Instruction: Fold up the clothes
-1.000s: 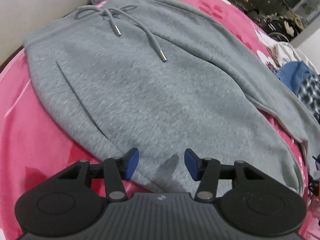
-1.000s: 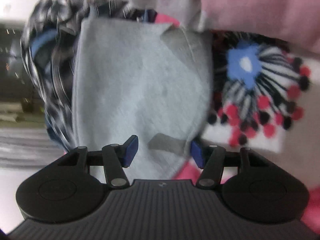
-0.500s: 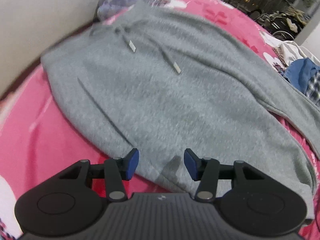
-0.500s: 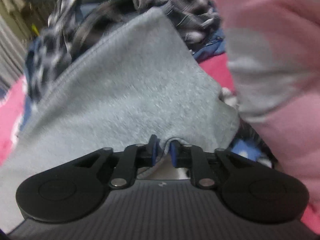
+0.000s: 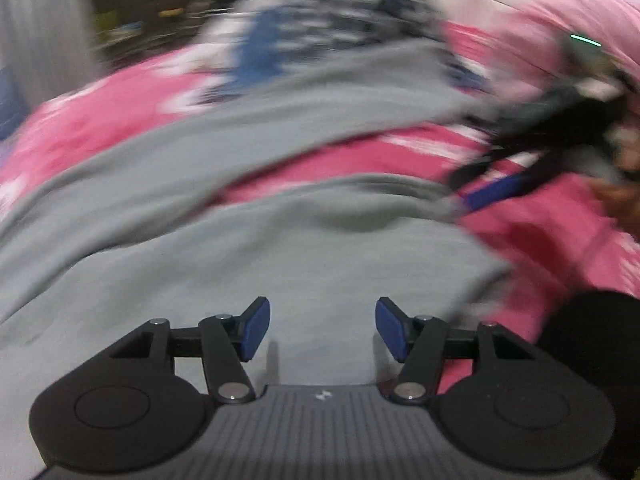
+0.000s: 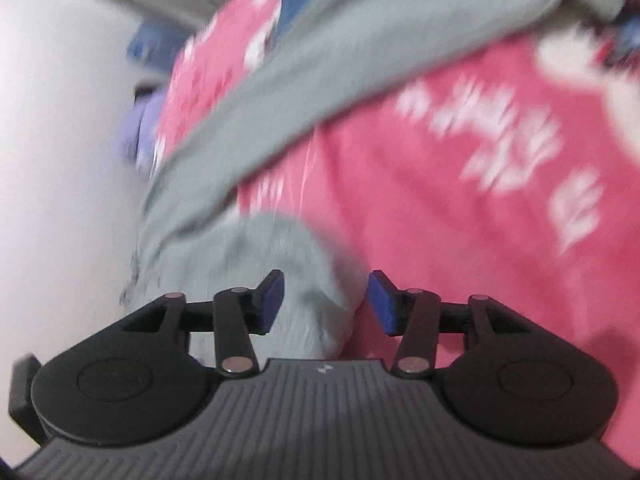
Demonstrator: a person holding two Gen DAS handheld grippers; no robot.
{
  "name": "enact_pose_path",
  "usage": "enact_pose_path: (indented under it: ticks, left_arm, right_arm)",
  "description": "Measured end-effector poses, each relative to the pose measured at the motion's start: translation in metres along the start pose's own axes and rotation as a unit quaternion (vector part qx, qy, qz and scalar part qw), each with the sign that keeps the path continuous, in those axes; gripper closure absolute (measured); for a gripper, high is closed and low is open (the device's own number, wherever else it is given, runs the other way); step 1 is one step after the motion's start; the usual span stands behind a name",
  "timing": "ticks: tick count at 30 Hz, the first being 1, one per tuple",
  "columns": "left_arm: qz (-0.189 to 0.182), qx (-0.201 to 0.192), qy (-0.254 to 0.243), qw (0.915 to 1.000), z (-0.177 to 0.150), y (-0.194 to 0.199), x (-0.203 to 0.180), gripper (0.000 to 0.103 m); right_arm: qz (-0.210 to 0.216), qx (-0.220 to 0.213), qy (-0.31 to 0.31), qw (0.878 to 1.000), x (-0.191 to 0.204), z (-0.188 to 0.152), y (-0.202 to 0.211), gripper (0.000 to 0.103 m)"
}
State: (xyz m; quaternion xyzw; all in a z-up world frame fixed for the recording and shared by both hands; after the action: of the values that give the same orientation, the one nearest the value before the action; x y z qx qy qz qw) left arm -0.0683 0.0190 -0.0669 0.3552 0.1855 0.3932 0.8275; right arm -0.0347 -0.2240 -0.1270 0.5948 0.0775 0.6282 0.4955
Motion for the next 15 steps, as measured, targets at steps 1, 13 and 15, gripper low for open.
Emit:
enact_pose_path:
  ticks: [1,13,15]
  left_arm:
    - [-0.029,0.009,-0.010,0.9995,0.003,-0.008,-0.013,0.042]
    - [0.035,-0.023,0.092,0.9949,0.026,-0.030,-0.007,0.071]
    - [0.041,-0.034,0.169,0.9842,0.027,-0.024,0.026,0.079]
  right_arm:
    - [0.014,0.031,-0.012,0.999,-0.004,-0.005,-0.015,0.046]
    - [0.126,0.008,-0.057,0.990,0.053,0.023,-0.043,0.089]
    - [0.159,0.009,-0.037,0.987,0.073,0.036,-0.058,0.089]
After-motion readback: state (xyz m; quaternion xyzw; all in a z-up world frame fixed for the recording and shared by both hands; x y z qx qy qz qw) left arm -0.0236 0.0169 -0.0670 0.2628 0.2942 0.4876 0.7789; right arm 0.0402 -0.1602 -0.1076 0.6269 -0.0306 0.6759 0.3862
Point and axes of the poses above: each gripper's, at about its wrist camera, not at the fingertips, and y roughly against the way its jaws point, x to its left, z to its top, the point moved 1 cm from there along -y, roughly the way its jaws point, and after that the axes turned 7 degrees about -x, right-handed, at the moved point
